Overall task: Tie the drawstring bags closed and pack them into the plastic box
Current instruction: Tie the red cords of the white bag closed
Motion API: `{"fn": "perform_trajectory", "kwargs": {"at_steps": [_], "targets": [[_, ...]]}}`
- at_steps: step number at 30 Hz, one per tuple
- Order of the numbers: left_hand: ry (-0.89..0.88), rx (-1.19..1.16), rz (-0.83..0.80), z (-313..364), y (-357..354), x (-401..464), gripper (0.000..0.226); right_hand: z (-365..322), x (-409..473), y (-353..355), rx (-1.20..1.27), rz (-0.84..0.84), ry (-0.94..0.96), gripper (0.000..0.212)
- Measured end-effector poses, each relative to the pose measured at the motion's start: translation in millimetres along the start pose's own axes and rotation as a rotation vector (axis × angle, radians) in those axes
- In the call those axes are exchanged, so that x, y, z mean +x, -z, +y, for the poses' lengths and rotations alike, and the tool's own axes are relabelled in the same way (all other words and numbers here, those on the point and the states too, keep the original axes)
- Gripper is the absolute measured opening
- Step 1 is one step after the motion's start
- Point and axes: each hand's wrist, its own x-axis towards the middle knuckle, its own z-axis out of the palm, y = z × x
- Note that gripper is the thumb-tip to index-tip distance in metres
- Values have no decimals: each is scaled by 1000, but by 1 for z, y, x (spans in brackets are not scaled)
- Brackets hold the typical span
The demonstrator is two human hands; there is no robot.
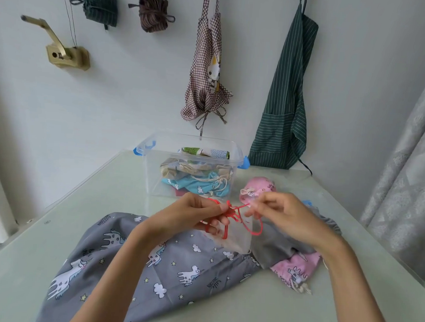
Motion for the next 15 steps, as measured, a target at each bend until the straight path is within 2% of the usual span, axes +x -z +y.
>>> {"fn": "perform_trajectory", "kwargs": {"at_steps": [3, 7, 9, 12, 13, 15], "targets": [[38, -137, 57, -2, 1, 2, 26, -15, -4, 3, 227, -16, 54, 24], [30, -359, 118, -1, 2, 2, 18, -33, -13, 2, 184, -145, 76, 21], [31, -448, 163, 1, 5, 0, 18, -35, -14, 5, 109, -74, 36, 24], [33, -450, 175, 2, 5, 0, 16, -29, -11, 11, 25, 203, -10, 27], [29, -429, 171, 3, 3, 0, 15, -28, -10, 10, -6, 235, -26, 23], [18, -390, 176, 3, 0, 1, 14, -26, -10, 8, -133, 152, -81, 18]]}}
